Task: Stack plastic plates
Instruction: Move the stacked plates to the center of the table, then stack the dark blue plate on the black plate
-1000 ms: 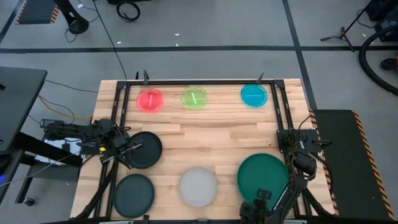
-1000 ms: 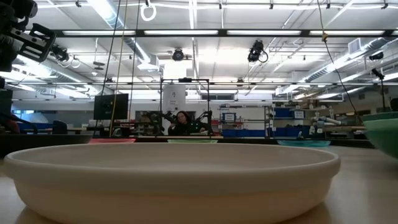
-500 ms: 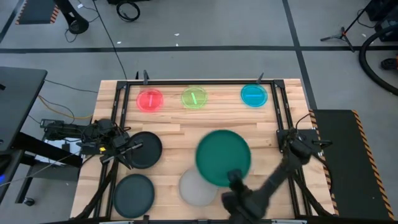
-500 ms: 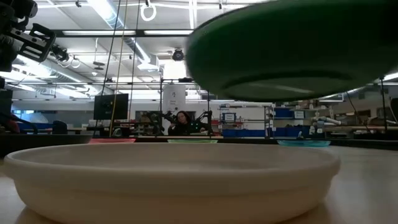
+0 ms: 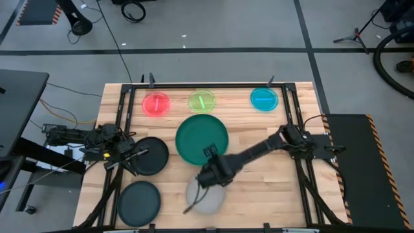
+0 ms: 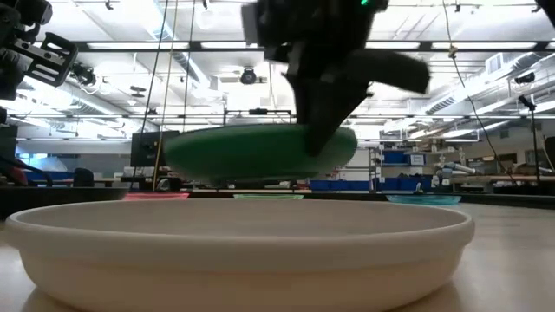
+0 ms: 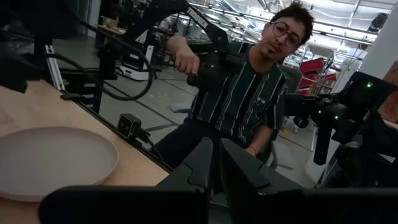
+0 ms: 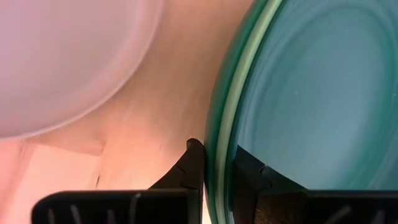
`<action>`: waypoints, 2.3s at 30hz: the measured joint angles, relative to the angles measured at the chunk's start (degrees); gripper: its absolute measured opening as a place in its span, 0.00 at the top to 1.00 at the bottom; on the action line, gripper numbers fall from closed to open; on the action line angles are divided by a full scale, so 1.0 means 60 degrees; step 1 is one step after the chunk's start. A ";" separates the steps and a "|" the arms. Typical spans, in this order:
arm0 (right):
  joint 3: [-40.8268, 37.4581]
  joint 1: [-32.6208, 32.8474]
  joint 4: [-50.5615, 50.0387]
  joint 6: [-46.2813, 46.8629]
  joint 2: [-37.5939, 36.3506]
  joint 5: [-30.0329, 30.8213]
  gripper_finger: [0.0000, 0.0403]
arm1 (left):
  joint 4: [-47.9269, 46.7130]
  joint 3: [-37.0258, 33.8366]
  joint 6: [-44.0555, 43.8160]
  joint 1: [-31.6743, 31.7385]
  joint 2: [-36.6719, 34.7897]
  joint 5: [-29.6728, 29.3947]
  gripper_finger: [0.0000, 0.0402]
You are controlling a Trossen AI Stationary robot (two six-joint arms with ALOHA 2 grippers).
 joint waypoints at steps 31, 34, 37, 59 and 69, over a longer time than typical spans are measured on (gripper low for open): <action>-0.3252 0.2004 0.3243 -0.2031 -0.2680 -0.1871 0.40 | 0.0007 -0.0002 0.0000 0.0002 0.0004 0.0000 0.90; -0.3252 0.2707 0.3876 -0.2391 -0.2237 -0.1921 0.42 | 0.0004 0.0000 0.0000 -0.0002 0.0004 0.0000 0.90; -0.3267 0.3132 0.4672 -0.2498 -0.1677 -0.1906 0.44 | 0.0003 -0.0002 -0.0003 0.0002 0.0004 -0.0003 0.90; -0.3267 0.2988 0.5068 0.0782 -0.3282 -0.0890 0.54 | 0.0000 -0.0002 -0.0003 -0.0002 0.0004 -0.0003 0.90; -0.3267 0.3061 0.3774 0.3493 -0.5226 0.0089 0.54 | 0.0513 -0.0002 0.0481 0.0064 0.0000 -0.0258 0.90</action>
